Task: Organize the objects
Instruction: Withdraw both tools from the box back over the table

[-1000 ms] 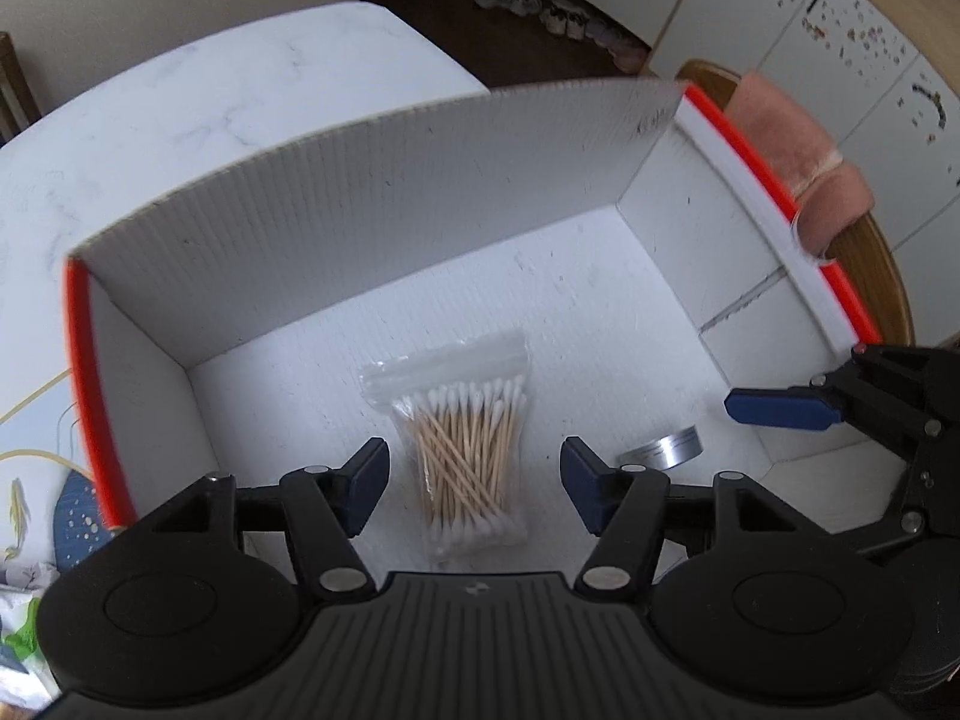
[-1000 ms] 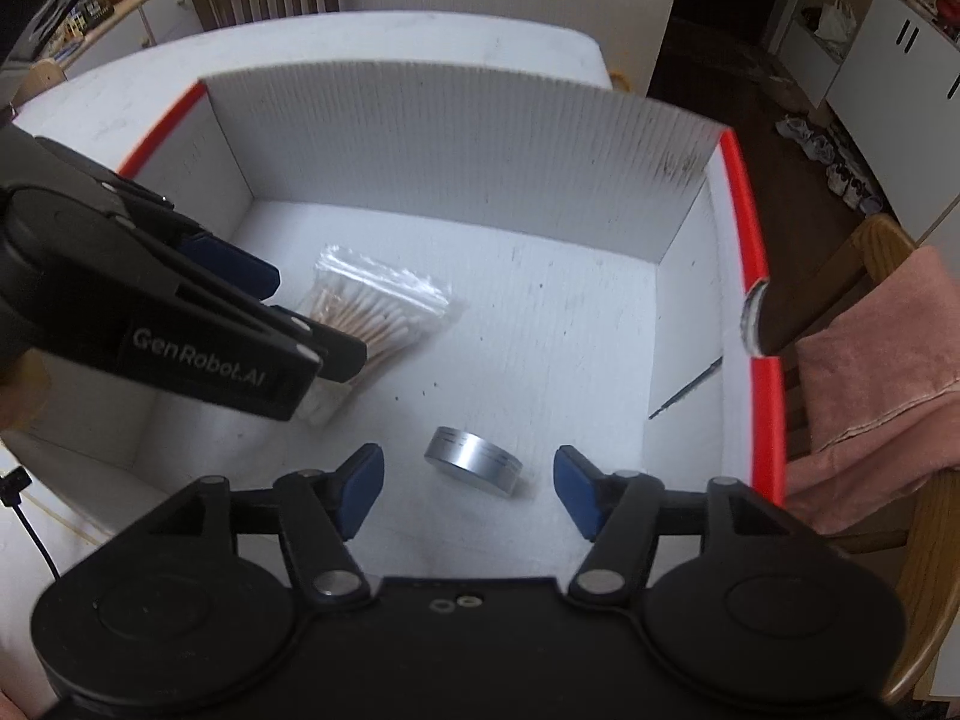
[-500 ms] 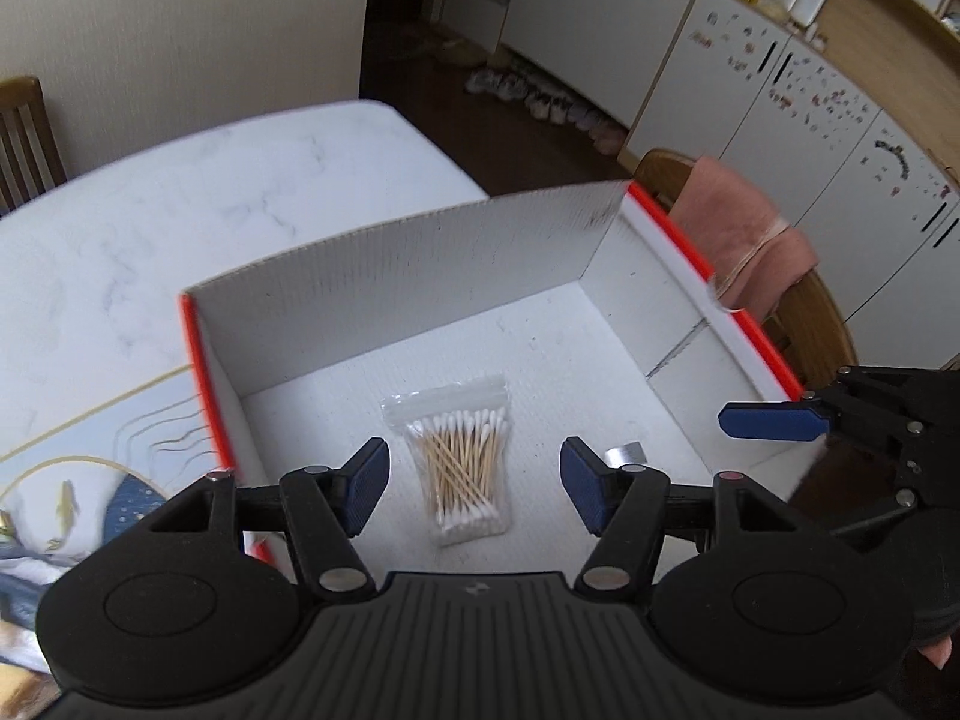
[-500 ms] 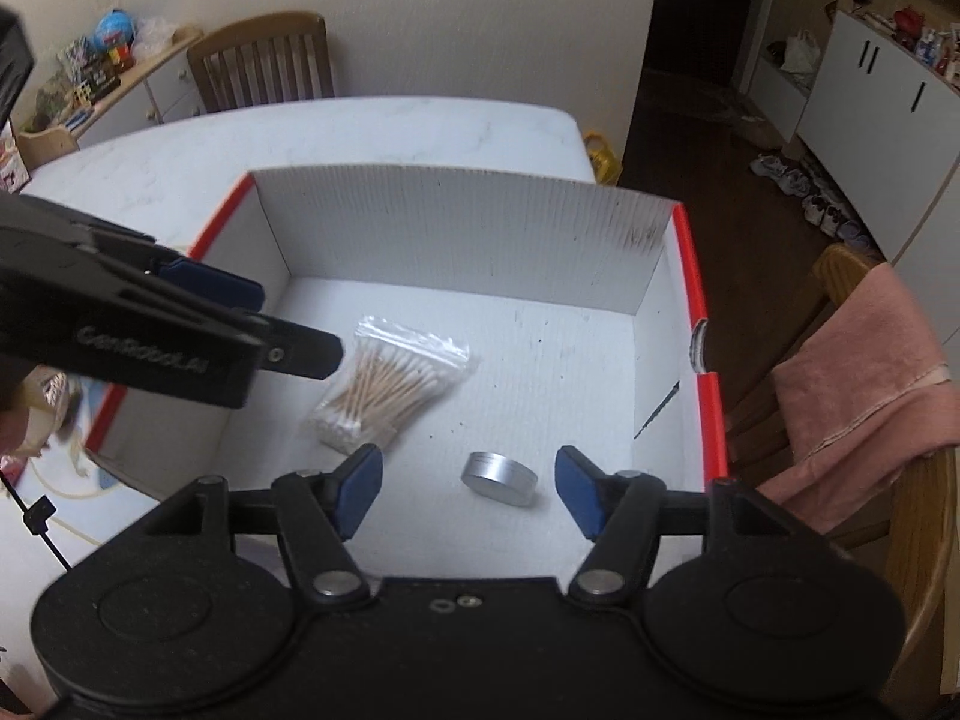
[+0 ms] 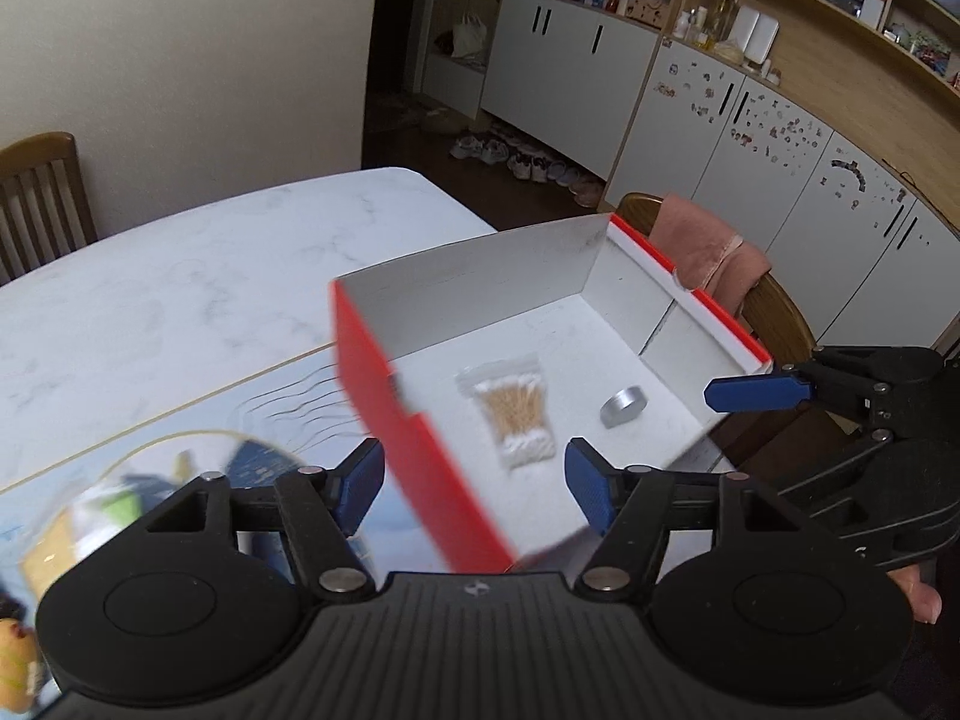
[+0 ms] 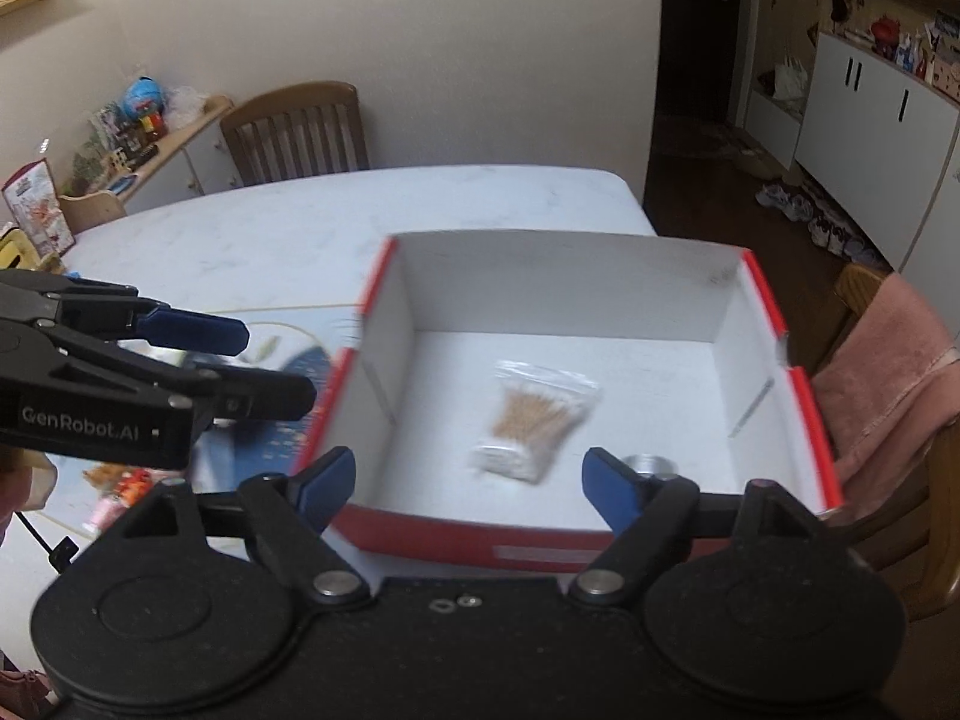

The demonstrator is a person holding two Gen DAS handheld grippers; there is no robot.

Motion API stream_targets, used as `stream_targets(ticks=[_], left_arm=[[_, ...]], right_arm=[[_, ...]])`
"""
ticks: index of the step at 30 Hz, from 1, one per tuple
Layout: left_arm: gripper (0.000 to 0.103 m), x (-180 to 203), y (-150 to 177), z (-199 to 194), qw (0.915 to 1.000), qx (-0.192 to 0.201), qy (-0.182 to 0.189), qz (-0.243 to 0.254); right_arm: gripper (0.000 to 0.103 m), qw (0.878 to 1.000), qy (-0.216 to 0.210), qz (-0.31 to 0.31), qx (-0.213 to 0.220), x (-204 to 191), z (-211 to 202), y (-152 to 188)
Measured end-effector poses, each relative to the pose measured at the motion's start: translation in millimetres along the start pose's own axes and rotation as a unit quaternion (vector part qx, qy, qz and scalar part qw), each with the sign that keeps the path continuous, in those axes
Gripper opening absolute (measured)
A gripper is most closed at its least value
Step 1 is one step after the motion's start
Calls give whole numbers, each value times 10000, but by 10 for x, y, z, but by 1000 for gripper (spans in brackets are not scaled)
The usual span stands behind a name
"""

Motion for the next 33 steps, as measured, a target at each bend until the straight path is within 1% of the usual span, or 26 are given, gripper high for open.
stream_targets(ticks=[4, 6, 7, 8, 10, 11, 12, 13, 15, 19, 23, 25, 30, 33], left_arm=[[68, -242, 127, -279, 9999, 95, 16, -38], [74, -362, 193, -406, 9999, 141, 10, -69], [75, -419, 228, -467, 9998, 160, -5, -75], [75, -473, 267, -530, 9998, 192, -12, -71], [76, -586, 340, -641, 9997, 229, -52, -64], [78, -640, 378, -693, 9997, 236, -82, -68], [82, -689, 417, -745, 9996, 246, -105, -56], [83, -738, 452, -791, 9996, 266, -131, -39], [83, -848, 523, -895, 9993, 343, -166, -33], [86, -1071, 652, -1058, 9986, 460, -256, -98], [103, -1316, 788, -1195, 9973, 590, -290, -316], [103, -1422, 862, -1250, 9965, 672, -356, -354], [103, -1710, 1048, -1322, 9932, 785, -711, -484], [103, -1890, 1177, -1344, 9916, 754, -853, -617]], right_arm=[[86, 9998, -93, 146, 45, -306, -23, 51], [87, 9997, -143, 206, 70, -450, -38, 88], [88, 9996, -162, 218, 80, -518, -44, 104], [90, 9996, -166, 221, 94, -584, -47, 119], [97, 9995, -170, 215, 132, -732, -56, 147], [97, 9995, -186, 221, 158, -799, -60, 163], [99, 9993, -214, 236, 174, -860, -61, 176], [101, 9992, -236, 252, 186, -919, -62, 189], [102, 9991, -249, 261, 217, -1034, -60, 215], [102, 9991, -270, 214, 260, -1247, -45, 264], [102, 9993, -244, 107, 277, -1439, -14, 310], [102, 9994, -228, 43, 267, -1532, 9, 330], [102, 9994, -287, -10, 174, -1724, 88, 404], [102, 9994, -325, -75, 96, -1839, 154, 461]])
Point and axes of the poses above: each gripper's, at about its wrist camera, not at the fingertips, and z roughly the way its jaws point, x to its right, y to its underside, the point moved 3 cm from there along z, roughly the way its jaws point, and after that the axes turned 9 degrees about x, right-handed, at the moved point
